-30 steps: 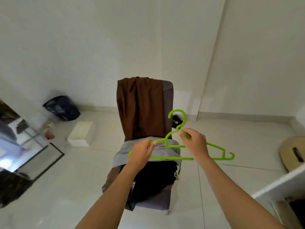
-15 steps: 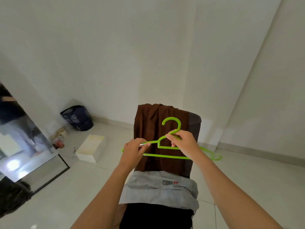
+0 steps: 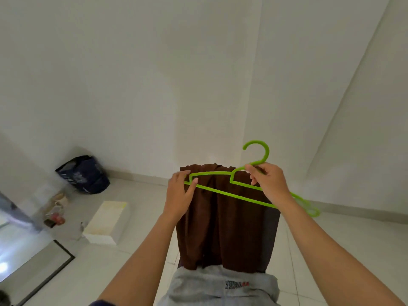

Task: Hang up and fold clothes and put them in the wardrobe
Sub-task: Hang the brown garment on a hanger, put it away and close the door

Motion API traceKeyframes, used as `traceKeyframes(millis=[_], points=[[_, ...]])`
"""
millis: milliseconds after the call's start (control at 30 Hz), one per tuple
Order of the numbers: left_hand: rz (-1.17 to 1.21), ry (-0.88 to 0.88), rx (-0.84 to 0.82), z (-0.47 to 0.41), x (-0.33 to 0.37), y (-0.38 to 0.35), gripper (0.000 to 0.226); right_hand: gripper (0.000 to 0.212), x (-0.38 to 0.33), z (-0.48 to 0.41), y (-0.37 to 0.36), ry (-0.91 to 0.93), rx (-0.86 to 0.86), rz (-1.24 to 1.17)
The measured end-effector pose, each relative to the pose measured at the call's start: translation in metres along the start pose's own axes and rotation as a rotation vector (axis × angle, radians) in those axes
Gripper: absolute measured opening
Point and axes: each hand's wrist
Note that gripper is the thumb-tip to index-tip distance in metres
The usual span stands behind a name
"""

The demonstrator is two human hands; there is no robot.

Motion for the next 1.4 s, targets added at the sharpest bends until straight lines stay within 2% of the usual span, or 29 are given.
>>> traceKeyframes(millis=[67, 133, 200, 300, 367, 467, 533, 667, 767, 867, 1067, 1100, 1133, 1200, 1233, 1333, 1400], points=[[0.074, 0.076, 0.046, -0.019, -0.006, -0.006, 0.052, 0.018, 0.004, -0.013, -0.001, -0.03, 0.13, -0.013], [0.097, 0.19, 0.076, -0.035, -0.01, -0.016, 0.056, 0.021, 0.008, -0.024, -0.002, -0.051, 0.282, -0.039], [0.078, 0.289, -0.026, -0.043, -0.011, -0.03, 0.058, 0.022, 0.012, -0.026, -0.004, -0.037, 0.447, -0.011], [-0.08, 0.336, -0.284, -0.047, -0.011, -0.056, 0.079, 0.021, 0.022, -0.019, -0.01, 0.008, 0.678, 0.14], [-0.234, 0.345, -0.362, -0.048, -0.01, -0.072, 0.077, 0.018, 0.03, -0.011, -0.016, 0.039, 0.74, 0.253], [-0.363, 0.265, -0.412, -0.046, -0.004, -0.086, 0.031, 0.014, 0.047, -0.004, -0.026, -0.034, 0.65, 0.301], [-0.298, 0.21, -0.447, -0.042, -0.005, -0.088, 0.019, 0.012, 0.056, 0.0, -0.035, -0.133, 0.525, 0.263], [-0.086, 0.089, -0.563, -0.025, -0.014, -0.076, 0.022, 0.012, 0.055, -0.004, -0.061, -0.249, 0.29, 0.249], [0.036, -0.047, -0.687, -0.004, -0.019, -0.064, 0.015, 0.038, 0.048, -0.016, -0.088, -0.332, 0.164, 0.269], [0.034, -0.167, -0.797, 0.011, -0.029, -0.061, 0.019, 0.057, 0.046, -0.028, -0.108, -0.458, 0.091, 0.212], [-0.039, -0.266, -0.995, 0.03, -0.048, -0.054, 0.027, 0.029, 0.045, -0.03, -0.114, -0.58, -0.039, 0.282], [0.0, -0.259, -0.986, 0.029, -0.051, -0.052, 0.025, 0.023, 0.044, -0.027, -0.112, -0.572, -0.037, 0.264], [0.072, -0.224, -0.941, 0.027, -0.053, -0.048, 0.023, 0.027, 0.044, -0.024, -0.109, -0.574, -0.023, 0.239], [0.222, -0.132, -0.769, 0.016, -0.057, -0.043, 0.031, 0.036, 0.043, -0.014, -0.1, -0.561, 0.021, 0.187], [0.199, -0.125, -0.656, 0.007, -0.058, -0.043, 0.037, 0.035, 0.045, -0.008, -0.093, -0.554, 0.047, 0.164], [-0.153, -0.158, -0.331, -0.026, -0.045, -0.04, 0.052, 0.033, 0.052, 0.004, -0.072, -0.578, 0.134, 0.082], [-0.314, -0.223, -0.261, -0.041, -0.021, -0.04, 0.069, 0.038, 0.052, 0.016, -0.056, -0.583, 0.223, -0.029]])
Point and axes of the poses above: each hand's wrist, its own z-axis away from the middle knuckle, its own y-axis out of the back of the hand, x = y × z, and after that the axes turned 5 degrees about -x, right-handed
